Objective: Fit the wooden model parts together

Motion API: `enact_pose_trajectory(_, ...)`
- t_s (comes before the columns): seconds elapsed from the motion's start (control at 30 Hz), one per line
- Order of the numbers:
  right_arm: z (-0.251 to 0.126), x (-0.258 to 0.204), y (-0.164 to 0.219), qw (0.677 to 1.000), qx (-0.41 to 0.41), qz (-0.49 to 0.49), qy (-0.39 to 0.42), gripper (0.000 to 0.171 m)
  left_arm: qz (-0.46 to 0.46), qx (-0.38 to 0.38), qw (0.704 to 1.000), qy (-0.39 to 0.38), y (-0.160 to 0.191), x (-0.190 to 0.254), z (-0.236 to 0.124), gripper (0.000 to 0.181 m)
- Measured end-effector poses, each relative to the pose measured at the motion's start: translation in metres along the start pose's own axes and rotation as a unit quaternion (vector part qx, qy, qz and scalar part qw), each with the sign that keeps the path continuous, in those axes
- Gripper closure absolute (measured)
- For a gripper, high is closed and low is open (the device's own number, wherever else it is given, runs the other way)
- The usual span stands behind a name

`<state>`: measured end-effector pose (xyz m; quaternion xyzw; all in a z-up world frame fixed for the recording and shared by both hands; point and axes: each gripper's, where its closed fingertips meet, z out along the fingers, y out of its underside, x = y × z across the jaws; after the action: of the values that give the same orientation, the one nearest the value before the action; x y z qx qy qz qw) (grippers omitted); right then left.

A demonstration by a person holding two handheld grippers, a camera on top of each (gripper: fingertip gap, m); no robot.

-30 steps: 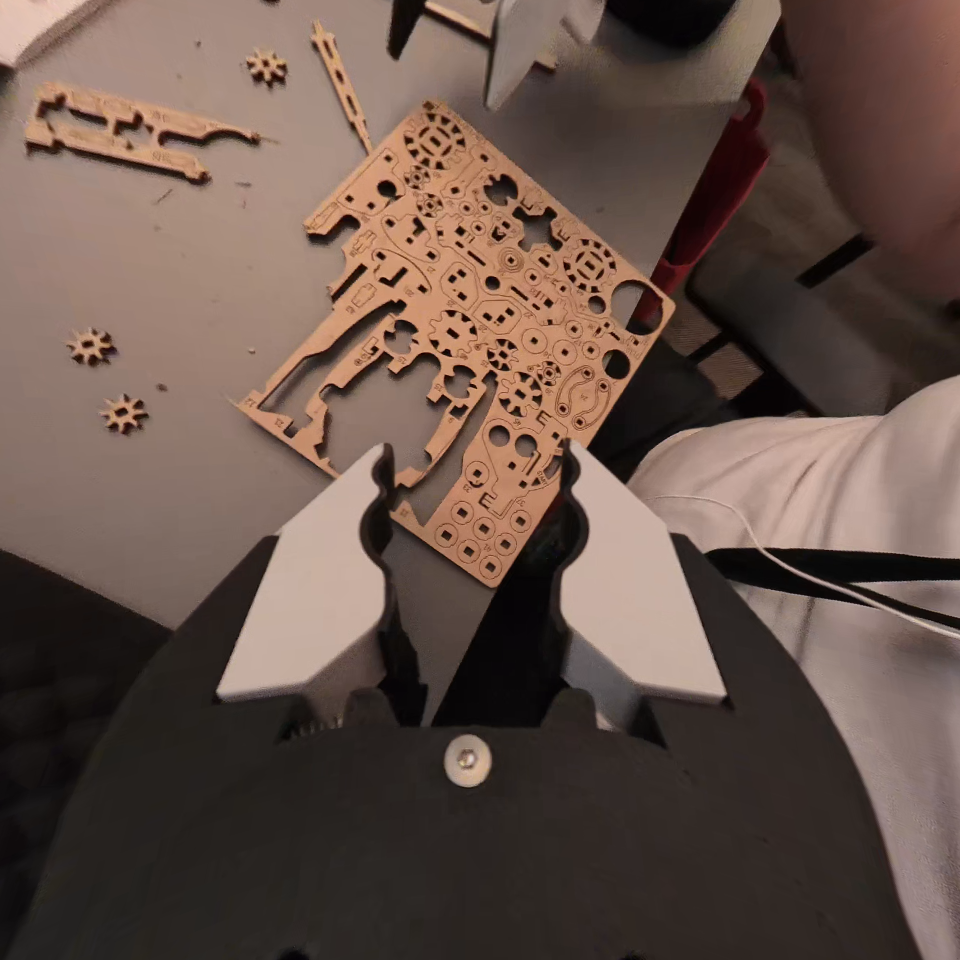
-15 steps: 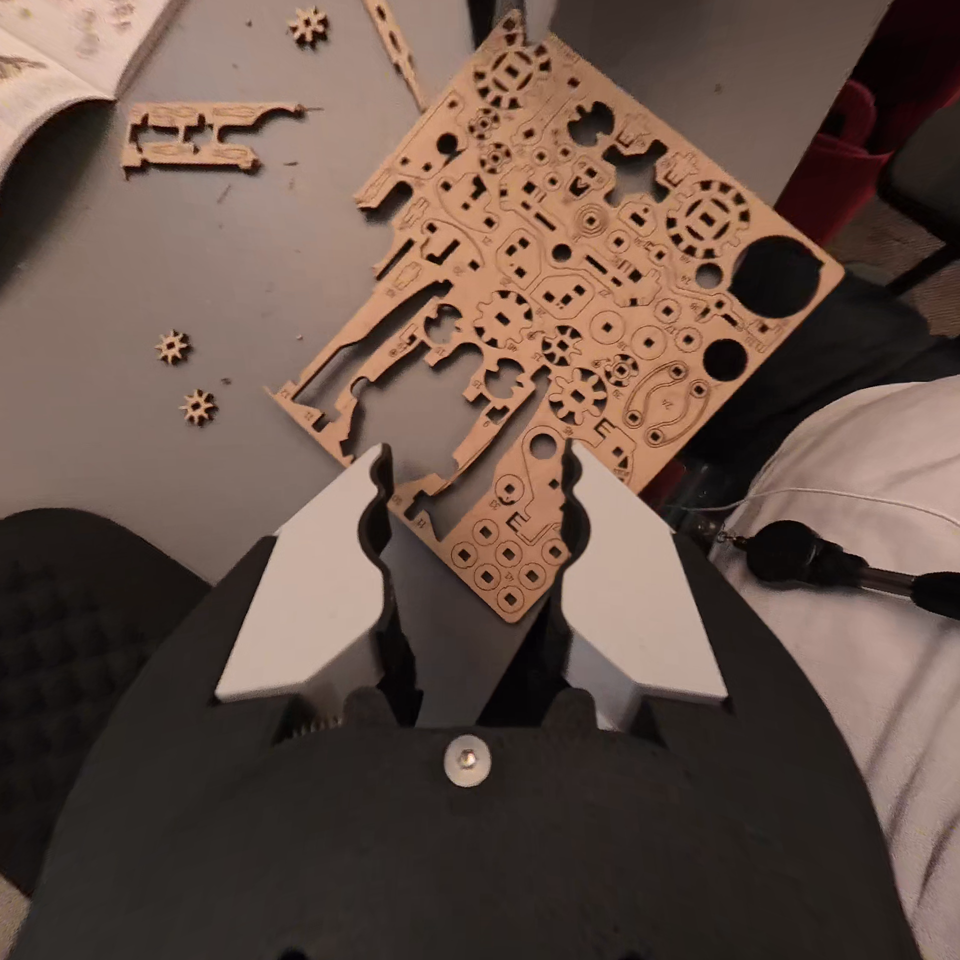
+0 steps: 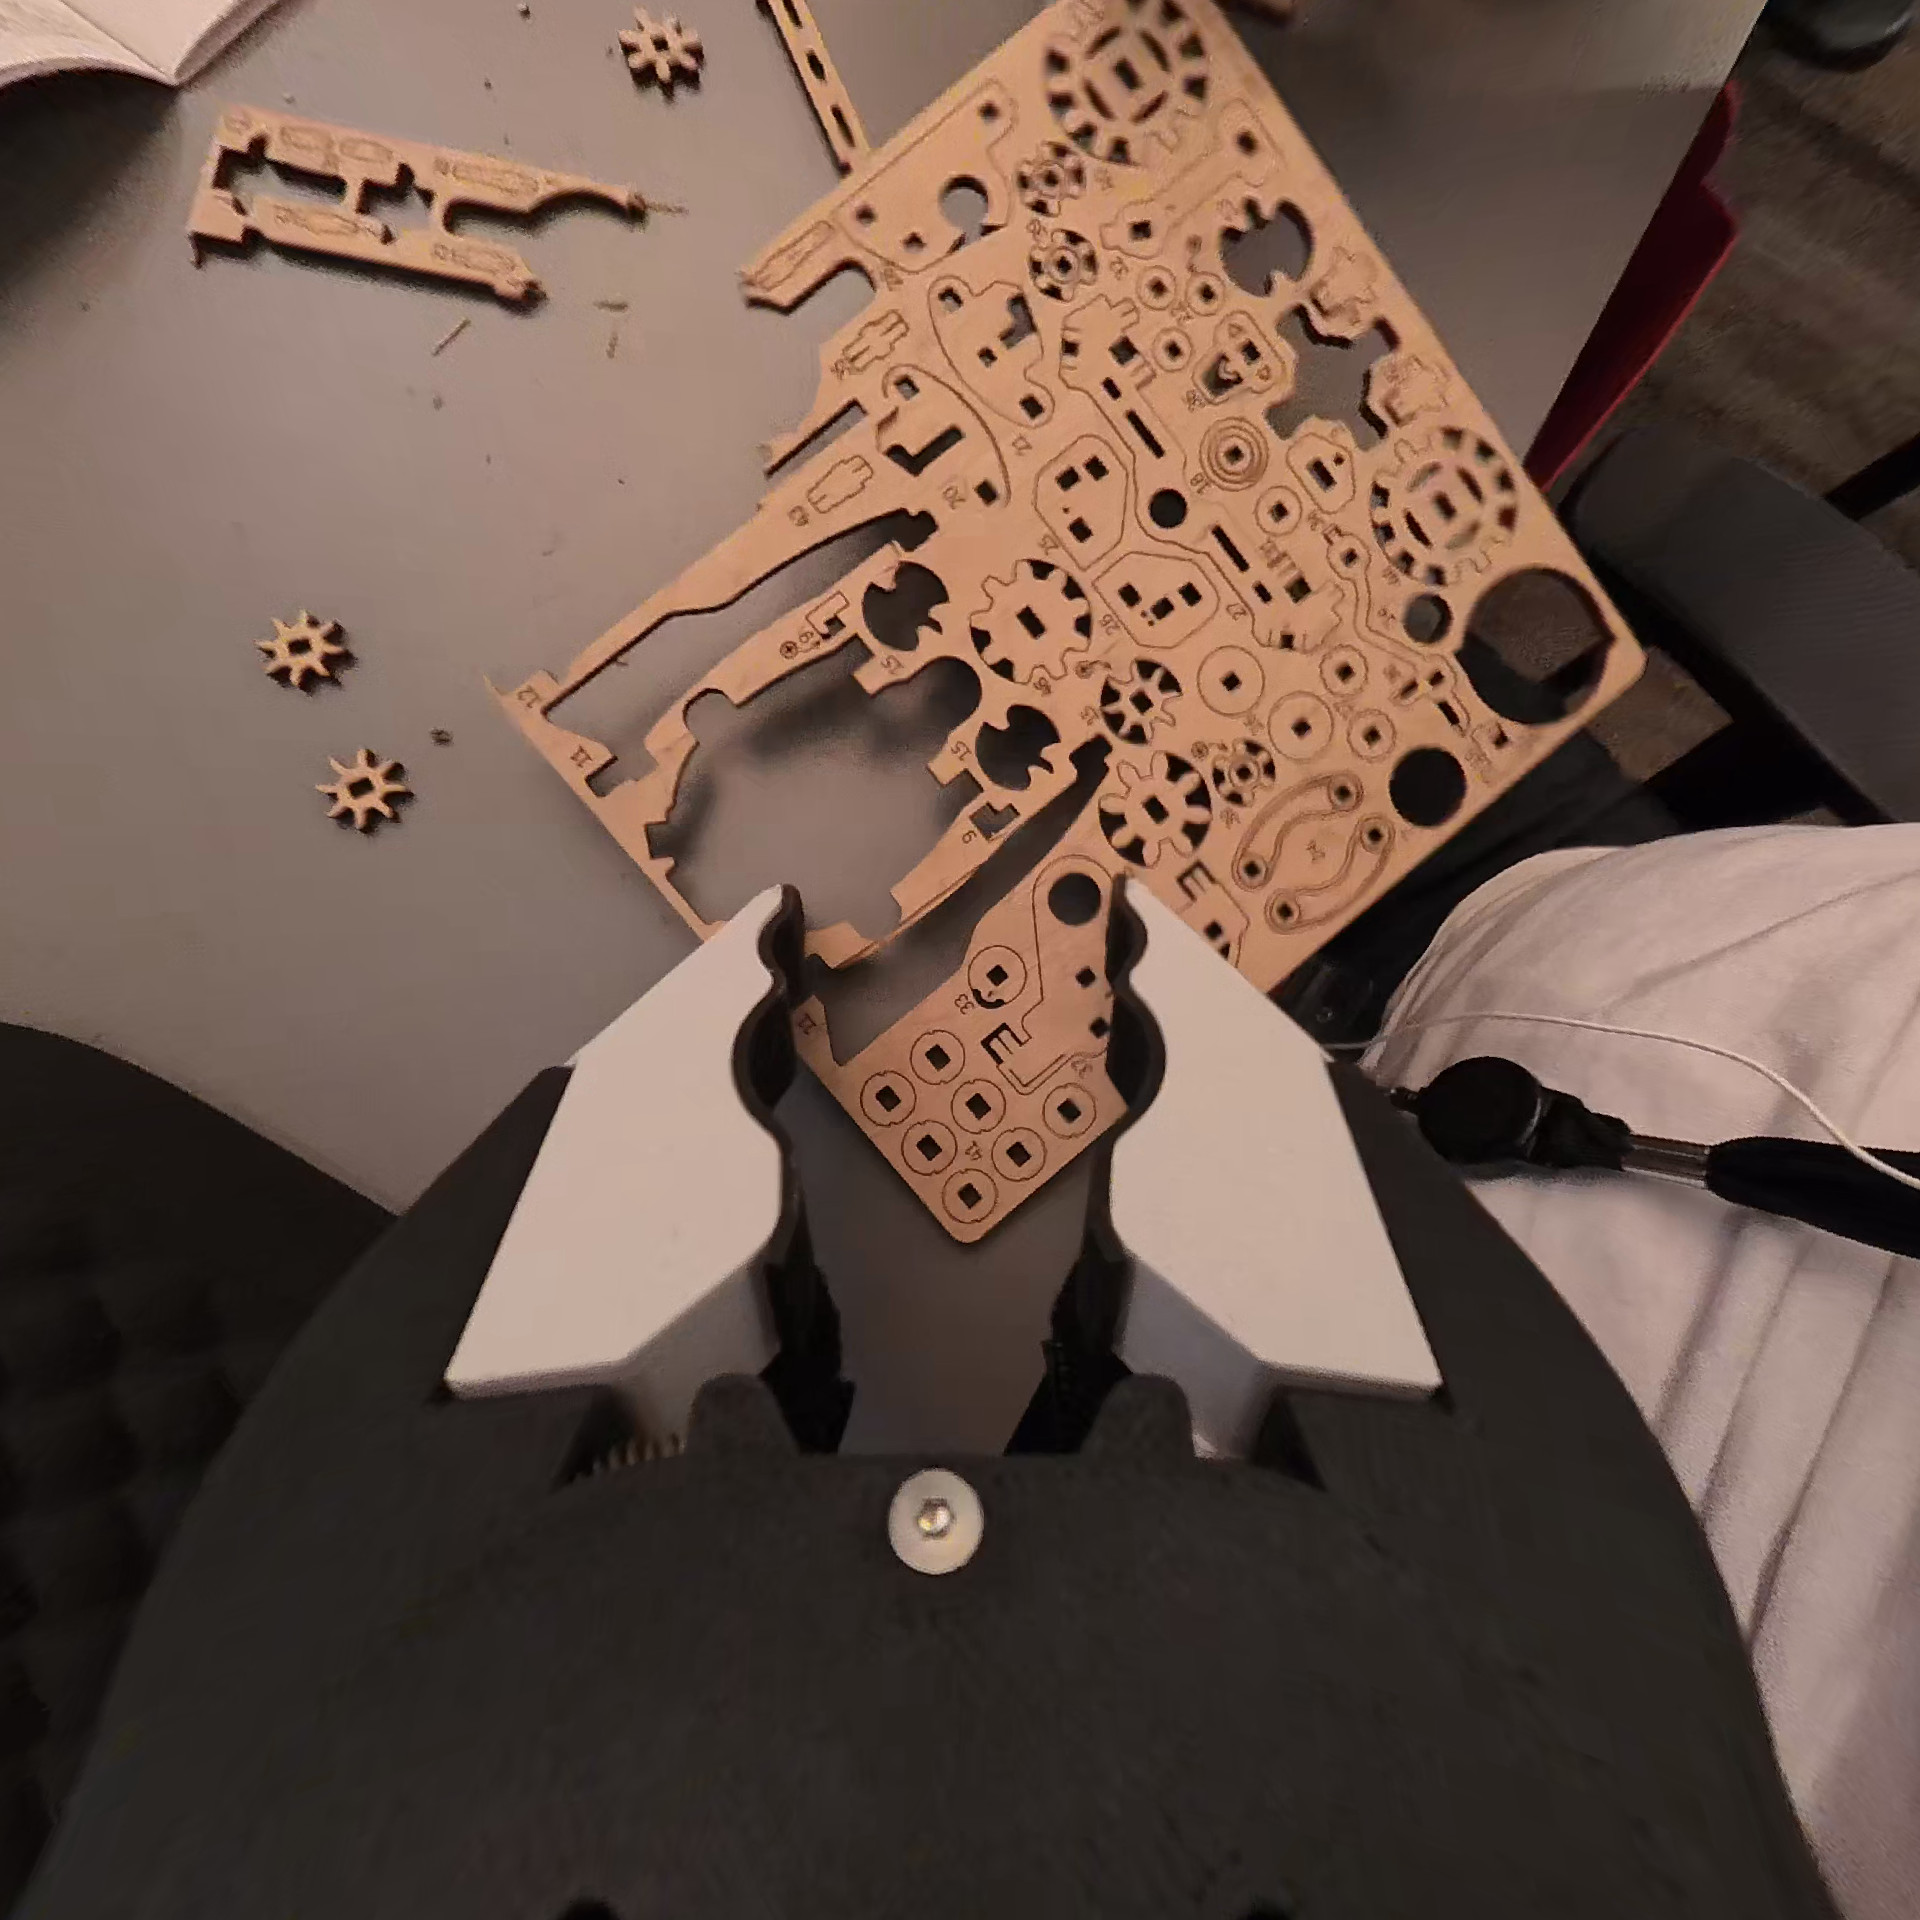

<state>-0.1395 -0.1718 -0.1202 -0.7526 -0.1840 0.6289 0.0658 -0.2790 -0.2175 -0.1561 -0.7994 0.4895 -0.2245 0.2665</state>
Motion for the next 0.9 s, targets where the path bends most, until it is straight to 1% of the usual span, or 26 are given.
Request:
enact_pose_trajectory(0.07,0.002,-0.007,0.006,1.000,-0.007,0.012,-0.018,0.169,-0.002,0.007,1.000,-0.002,-0.002,-0.004,-0.003,0.125)
enact_pose_trajectory(0.17,0.008,-0.005,0.017,0.999,-0.024,0.021,-0.002,0.169,0.006,0.002,1.000,-0.012,-0.001,-0.012,-0.004,0.125)
enact_pose_trajectory(0.23,0.009,-0.004,0.020,0.999,-0.014,0.032,0.009,0.170,0.012,-0.004,1.000,-0.017,-0.002,-0.015,-0.002,0.124)
enact_pose_trajectory(0.33,0.006,0.001,0.026,0.998,0.020,0.054,0.040,0.170,0.017,-0.007,1.000,-0.013,-0.006,-0.019,0.002,0.123)
enact_pose_trajectory(0.47,0.005,0.011,0.051,0.992,0.005,0.054,0.111,0.169,0.020,-0.032,0.999,0.018,-0.008,-0.017,0.011,0.126)
enact_pose_trajectory(0.57,0.005,0.004,0.061,0.993,0.003,0.046,0.109,0.169,0.029,-0.044,0.998,0.031,-0.013,-0.016,0.015,0.125)
enact_pose_trajectory(0.73,0.002,0.002,0.055,0.993,0.039,0.047,0.101,0.169,0.029,-0.048,0.996,0.072,-0.020,-0.020,0.018,0.130)
enact_pose_trajectory(0.87,0.010,0.001,0.065,0.992,0.011,0.031,0.121,0.168,0.015,-0.045,0.996,0.076,-0.027,-0.031,0.023,0.138)
enact_pose_trajectory(0.9,0.013,0.001,0.069,0.991,-0.002,0.027,0.129,0.165,0.016,-0.045,0.996,0.071,-0.029,-0.034,0.024,0.139)
